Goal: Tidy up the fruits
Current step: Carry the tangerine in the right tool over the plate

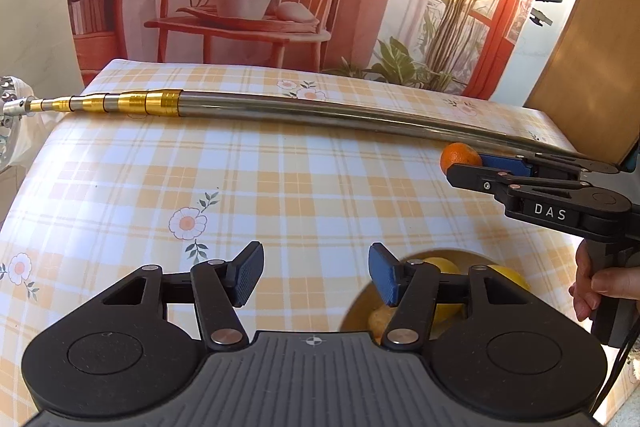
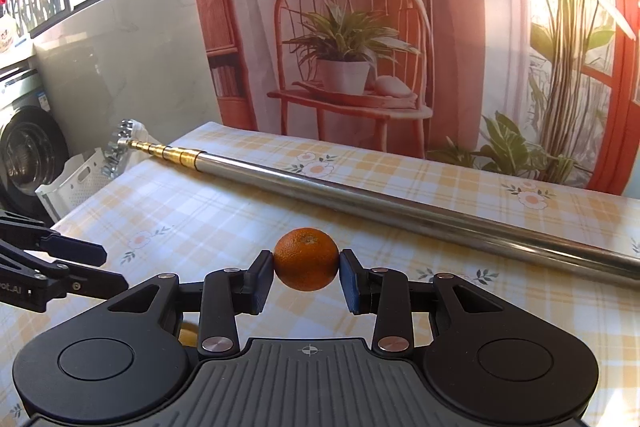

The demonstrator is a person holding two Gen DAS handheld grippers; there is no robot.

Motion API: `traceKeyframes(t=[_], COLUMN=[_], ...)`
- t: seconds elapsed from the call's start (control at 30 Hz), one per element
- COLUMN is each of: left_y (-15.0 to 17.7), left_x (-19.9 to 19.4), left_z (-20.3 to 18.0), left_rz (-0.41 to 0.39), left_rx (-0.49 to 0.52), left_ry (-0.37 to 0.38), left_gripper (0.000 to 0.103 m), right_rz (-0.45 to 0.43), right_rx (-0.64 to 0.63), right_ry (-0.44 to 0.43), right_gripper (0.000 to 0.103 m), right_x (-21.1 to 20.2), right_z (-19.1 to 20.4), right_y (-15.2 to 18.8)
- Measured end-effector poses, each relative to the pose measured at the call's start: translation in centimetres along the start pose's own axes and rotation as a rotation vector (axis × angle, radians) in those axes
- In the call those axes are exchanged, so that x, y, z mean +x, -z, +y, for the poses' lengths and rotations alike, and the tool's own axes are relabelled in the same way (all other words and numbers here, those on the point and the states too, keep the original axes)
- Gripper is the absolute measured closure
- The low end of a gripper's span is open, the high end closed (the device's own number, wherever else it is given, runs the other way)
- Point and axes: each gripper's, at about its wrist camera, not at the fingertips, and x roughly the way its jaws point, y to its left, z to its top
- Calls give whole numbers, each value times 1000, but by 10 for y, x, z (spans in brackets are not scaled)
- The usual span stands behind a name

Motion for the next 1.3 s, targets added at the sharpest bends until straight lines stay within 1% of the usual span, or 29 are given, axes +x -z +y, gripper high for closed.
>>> traceKeyframes(t=[0.17,0.37,0.47,0.6,0.67,0.8,1.03,1.13,1.3], left_y=[11,21,25,30,33,35,40,42,41], left_x=[-11,-23,-28,-32,-34,-39,-41,-42,-44], left_z=[-8,-13,-15,-16,-18,-19,-20,-20,-21], left_rz=[-5,-8,-7,-3,-1,-10,-13,-11,-14], left_rx=[21,32,41,47,51,58,57,56,58], left_ry=[8,7,3,1,-1,1,-1,-2,1], left_gripper=[40,39,36,34,34,33,33,33,32], right_rz=[11,35,55,52,44,40,60,82,94], right_rx=[-20,-33,-34,-15,-5,-9,-6,0,20], right_ry=[-19,-36,-36,-43,-47,-53,-42,-21,25], right_gripper=[70,70,70,70,75,75,76,76,72], right_x=[-26,-47,-55,-66,-72,-80,-81,-81,-85], right_z=[23,45,54,59,61,66,70,71,71], right_y=[8,25,34,41,43,44,48,49,47])
